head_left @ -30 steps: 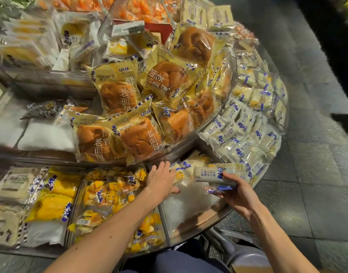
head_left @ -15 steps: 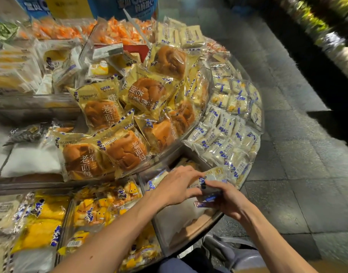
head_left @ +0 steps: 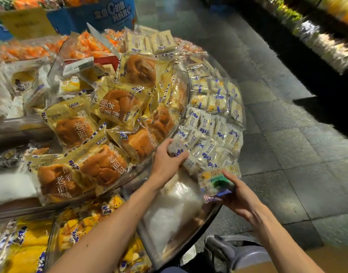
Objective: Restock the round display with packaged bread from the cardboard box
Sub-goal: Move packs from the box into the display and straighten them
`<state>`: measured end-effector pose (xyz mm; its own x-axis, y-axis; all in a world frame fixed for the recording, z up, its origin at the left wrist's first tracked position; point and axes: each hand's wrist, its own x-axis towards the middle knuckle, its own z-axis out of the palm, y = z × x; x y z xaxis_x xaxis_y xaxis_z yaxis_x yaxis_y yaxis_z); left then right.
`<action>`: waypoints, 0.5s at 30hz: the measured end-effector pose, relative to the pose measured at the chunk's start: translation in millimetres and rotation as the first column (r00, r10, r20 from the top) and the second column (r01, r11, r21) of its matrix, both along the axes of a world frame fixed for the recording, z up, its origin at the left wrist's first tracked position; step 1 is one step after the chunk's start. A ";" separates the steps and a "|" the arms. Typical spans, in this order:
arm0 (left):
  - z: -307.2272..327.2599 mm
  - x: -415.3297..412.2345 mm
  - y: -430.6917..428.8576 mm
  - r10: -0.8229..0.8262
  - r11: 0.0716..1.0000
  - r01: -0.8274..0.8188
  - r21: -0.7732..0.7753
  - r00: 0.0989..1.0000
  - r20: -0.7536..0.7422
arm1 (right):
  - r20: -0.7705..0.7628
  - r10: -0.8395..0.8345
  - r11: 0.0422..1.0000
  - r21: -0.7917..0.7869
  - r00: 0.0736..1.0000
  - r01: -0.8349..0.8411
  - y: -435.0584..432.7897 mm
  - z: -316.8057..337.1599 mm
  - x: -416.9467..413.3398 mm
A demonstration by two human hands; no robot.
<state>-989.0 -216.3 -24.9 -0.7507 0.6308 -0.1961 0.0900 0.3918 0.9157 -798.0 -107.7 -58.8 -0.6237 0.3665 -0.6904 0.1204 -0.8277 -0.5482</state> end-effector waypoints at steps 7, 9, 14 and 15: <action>-5.9 3.9 65.5 0.301 0.901 -0.430 0.059 0.717 0.629 | -0.057 -0.069 0.997 0.036 0.996 0.071 28.5 0.6 11.2; -12.5 7.5 76.8 0.373 0.875 -0.484 0.003 0.678 0.634 | -0.070 -0.080 0.997 0.016 0.994 0.081 32.1 0.6 14.2; -39.0 11.0 87.6 0.516 0.839 -0.534 -0.104 0.723 0.459 | -0.092 -0.086 0.994 -0.078 0.992 0.079 39.4 -4.5 17.9; -43.5 11.3 87.6 0.521 0.843 -0.523 -0.126 0.733 0.437 | -0.100 -0.085 0.993 -0.085 0.991 0.077 40.1 -5.7 17.7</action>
<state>-977.7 -128.7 -68.4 -0.7958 0.1673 -0.5820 -0.5362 0.2522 0.8055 -780.2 -67.6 -64.5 -0.6634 0.3647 -0.6534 -0.0025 -0.8743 -0.4855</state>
